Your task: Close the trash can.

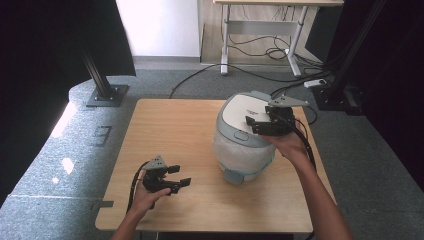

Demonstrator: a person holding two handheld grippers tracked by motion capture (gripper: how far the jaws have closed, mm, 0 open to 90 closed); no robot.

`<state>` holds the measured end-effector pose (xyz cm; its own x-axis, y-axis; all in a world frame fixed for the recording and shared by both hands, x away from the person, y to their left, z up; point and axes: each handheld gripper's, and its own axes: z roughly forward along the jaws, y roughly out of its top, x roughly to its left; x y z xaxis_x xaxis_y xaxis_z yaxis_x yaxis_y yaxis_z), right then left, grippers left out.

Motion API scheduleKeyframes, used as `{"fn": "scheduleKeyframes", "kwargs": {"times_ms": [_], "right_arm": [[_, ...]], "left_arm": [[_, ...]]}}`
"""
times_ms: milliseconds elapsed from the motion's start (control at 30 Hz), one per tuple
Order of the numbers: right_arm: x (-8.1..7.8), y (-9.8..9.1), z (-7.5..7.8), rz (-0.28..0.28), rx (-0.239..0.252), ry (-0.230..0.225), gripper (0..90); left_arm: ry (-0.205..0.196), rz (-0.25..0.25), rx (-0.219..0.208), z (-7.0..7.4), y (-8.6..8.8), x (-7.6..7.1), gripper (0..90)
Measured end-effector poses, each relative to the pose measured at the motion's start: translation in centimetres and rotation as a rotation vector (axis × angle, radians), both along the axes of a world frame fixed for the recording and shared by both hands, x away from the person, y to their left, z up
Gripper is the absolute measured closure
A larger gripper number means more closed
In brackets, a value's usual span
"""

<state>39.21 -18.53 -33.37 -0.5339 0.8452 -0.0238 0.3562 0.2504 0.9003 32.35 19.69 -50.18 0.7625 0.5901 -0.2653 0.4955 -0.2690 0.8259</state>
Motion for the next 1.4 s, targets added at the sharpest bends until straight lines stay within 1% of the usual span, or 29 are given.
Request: {"fn": "scheduleKeyframes", "kwargs": {"times_ms": [267,400,533,667,700,733,767,833,900,933,1000,1067,1167,1200,1300,1367,1400], "right_arm": [[-0.2,0.1,-0.1,-0.005,-0.001,-0.01,21.5],[-0.3,0.2,0.0,-0.011,-0.004,-0.003,22.2],[-0.4,0.4,0.1,-0.019,-0.014,-0.003,23.7],[-0.6,0.5,0.1,-0.025,-0.025,-0.02,24.3],[-0.6,0.5,0.1,-0.024,-0.033,-0.015,26.4],[-0.7,0.6,-0.1,-0.027,-0.047,-0.026,27.3],[-1.0,0.7,-0.3,-0.034,-0.044,-0.042,27.4],[-1.0,0.6,-0.4,-0.032,-0.042,-0.051,27.4],[-0.8,0.4,-0.4,-0.026,-0.01,-0.023,27.2],[-0.6,0.3,-0.4,-0.019,-0.002,-0.017,26.8],[-0.6,0.2,-0.3,-0.015,-0.001,-0.014,26.7],[-0.6,0.3,-0.3,-0.013,-0.011,-0.023,26.6],[-0.9,0.1,-0.2,0.029,-0.023,-0.03,23.2],[-1.2,0.0,-0.2,0.041,-0.015,-0.035,22.7],[-2.3,-0.7,-0.3,0.047,0.046,-0.073,22.7],[-2.9,-1.2,-0.3,0.043,0.054,-0.101,22.7],[-3.2,-1.5,-0.3,0.042,0.055,-0.106,22.8]], "left_arm": [[0.001,0.001,0.001,0.0,0.1,0.0,22.9],[0.001,0.002,0.0,0.0,0.1,0.0,22.9],[0.002,0.005,-0.001,0.0,0.1,0.0,22.8],[0.006,0.006,0.001,-0.1,0.0,0.0,22.8],[0.006,0.006,0.003,-0.1,0.0,0.0,22.8],[0.007,0.006,0.002,-0.1,0.0,0.0,22.9],[0.007,0.006,0.003,-0.2,0.0,0.0,22.8],[0.007,0.005,0.003,-0.1,0.0,0.0,22.8],[0.005,0.006,0.003,-0.1,0.0,0.0,22.8],[0.005,0.006,0.003,-0.1,0.1,0.0,22.8],[0.004,0.008,0.0,0.0,0.2,0.1,22.8],[0.003,0.01,-0.004,0.0,0.3,0.1,22.8],[0.005,0.015,-0.01,0.1,0.5,0.2,22.8],[0.006,0.016,-0.013,0.1,0.5,0.2,22.9],[0.005,0.019,-0.012,0.0,0.6,0.2,22.8],[0.003,0.021,-0.011,0.1,0.7,0.2,22.8],[0.003,0.021,-0.01,0.1,0.7,0.2,22.8]]}}
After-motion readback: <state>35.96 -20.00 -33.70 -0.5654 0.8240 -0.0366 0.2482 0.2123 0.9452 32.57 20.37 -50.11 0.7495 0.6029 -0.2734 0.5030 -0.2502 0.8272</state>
